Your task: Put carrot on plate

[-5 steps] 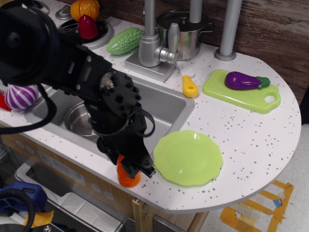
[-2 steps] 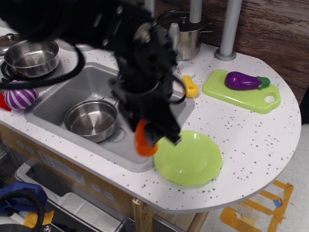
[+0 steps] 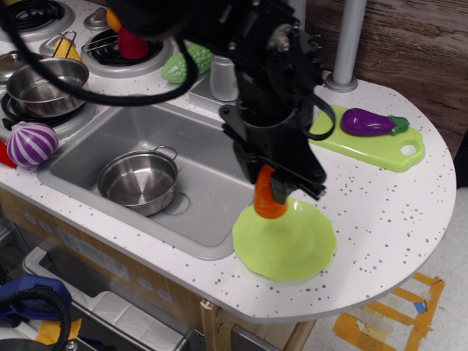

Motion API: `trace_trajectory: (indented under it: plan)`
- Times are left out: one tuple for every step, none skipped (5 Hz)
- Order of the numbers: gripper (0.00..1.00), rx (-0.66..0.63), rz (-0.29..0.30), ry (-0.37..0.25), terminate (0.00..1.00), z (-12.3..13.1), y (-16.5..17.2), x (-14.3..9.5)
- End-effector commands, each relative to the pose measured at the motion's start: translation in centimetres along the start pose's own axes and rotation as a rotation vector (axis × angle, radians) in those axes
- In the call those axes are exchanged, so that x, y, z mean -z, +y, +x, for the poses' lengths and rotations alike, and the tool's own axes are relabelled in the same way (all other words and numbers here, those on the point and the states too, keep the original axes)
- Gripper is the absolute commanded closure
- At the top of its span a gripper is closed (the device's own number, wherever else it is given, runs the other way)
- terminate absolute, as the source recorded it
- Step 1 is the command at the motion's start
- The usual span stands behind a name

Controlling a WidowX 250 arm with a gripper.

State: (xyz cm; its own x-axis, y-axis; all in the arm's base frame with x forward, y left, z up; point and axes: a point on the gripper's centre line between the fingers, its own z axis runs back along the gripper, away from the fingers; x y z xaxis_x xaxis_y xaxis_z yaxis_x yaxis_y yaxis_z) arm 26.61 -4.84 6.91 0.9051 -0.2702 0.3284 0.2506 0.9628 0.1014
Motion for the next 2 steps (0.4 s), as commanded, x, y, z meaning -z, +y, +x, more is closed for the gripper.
trace_trajectory:
  plan:
    - [1.0, -0.012, -0.034, -0.034, 0.0, 1.11, -1.07, 0.65]
    - [1.0, -0.016, -0.047, -0.024, 0.0, 0.42, -1.08, 1.0]
